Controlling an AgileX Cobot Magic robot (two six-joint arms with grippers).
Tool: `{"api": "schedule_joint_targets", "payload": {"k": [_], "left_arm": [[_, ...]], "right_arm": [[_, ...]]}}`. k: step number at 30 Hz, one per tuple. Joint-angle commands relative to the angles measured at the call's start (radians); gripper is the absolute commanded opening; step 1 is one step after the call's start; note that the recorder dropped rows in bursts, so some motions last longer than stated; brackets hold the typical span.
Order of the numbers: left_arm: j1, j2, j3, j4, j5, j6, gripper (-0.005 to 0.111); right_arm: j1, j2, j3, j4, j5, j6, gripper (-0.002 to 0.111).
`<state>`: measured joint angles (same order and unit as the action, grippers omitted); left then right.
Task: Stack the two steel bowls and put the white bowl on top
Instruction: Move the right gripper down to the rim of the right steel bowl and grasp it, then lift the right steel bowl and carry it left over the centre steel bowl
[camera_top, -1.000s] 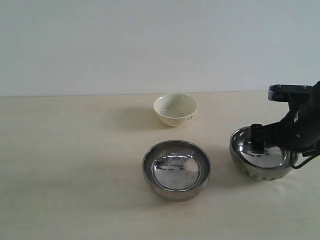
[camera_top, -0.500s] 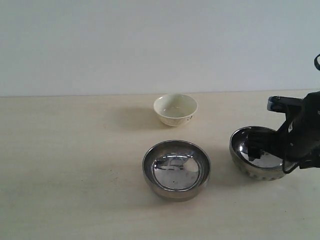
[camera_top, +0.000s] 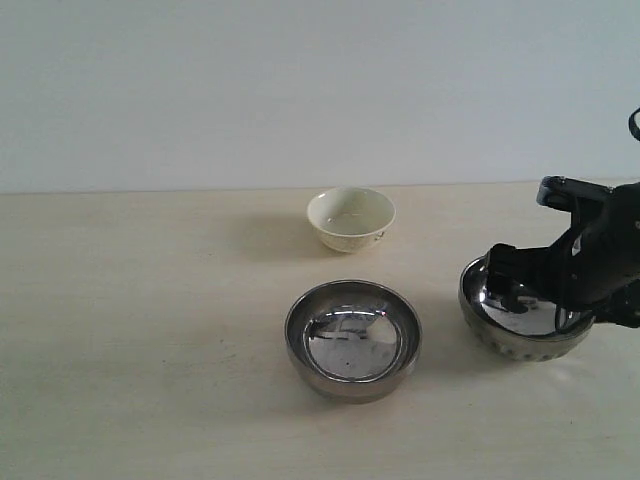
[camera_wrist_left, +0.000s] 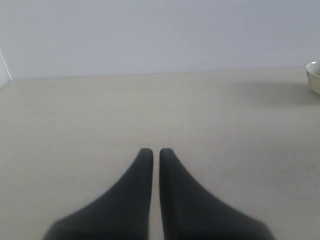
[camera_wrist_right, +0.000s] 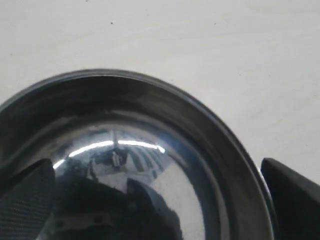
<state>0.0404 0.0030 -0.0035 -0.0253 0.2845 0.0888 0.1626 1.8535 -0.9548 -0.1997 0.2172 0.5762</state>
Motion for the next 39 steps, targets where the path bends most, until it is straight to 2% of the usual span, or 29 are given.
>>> {"api": "schedule_joint_targets", "payload": {"k": [1,4,5,6,8,14,21,22,27,32,34,39], "left_arm": [[0.003,-0.003,0.003,0.000,0.001,-0.011,0.004],[0.003,-0.003,0.003,0.000,0.001,-0.011,0.004],[0.003,-0.003,0.003,0.000,0.001,-0.011,0.004],[0.003,-0.003,0.003,0.000,0.001,-0.011,0.004],[0.003,-0.003,0.003,0.000,0.001,-0.011,0.004],[0.003,-0.003,0.003,0.000,0.001,-0.011,0.004],[0.003,-0.003,0.003,0.000,0.001,-0.011,0.004],[0.003,-0.003,0.003,0.000,0.001,-0.011,0.004],[0.003,-0.003,0.003,0.000,0.001,-0.011,0.004],[0.003,-0.003,0.003,0.000,0.001,-0.011,0.004],[0.003,-0.003,0.003,0.000,0.001,-0.011,0.004],[0.003,-0.003,0.003,0.000,-0.001,-0.011,0.004]], "right_arm": [[-0.003,-0.004,-0.005,0.002,0.035,0.000,0.098],[-0.003,-0.004,-0.005,0.002,0.063,-0.013,0.074],[-0.003,-0.004,-0.005,0.002,0.068,-0.021,0.047],[-0.003,-0.004,-0.005,0.002,0.068,-0.030,0.035],[-0.003,-0.004,-0.005,0.002,0.082,-0.040,0.001],[-0.003,-0.029,-0.005,0.002,0.115,-0.117,0.000],[-0.003,-0.225,-0.005,0.051,0.113,-0.176,0.000],[-0.003,-0.249,-0.005,0.089,0.113,-0.214,0.000],[-0.003,-0.328,-0.007,0.511,0.179,-0.601,0.000],[0.006,-0.328,-0.041,0.863,0.355,-0.933,0.000],[0.039,-0.328,-0.047,0.910,0.375,-0.968,0.000],[0.178,-0.316,-0.047,0.910,0.261,-0.960,0.000]]}}
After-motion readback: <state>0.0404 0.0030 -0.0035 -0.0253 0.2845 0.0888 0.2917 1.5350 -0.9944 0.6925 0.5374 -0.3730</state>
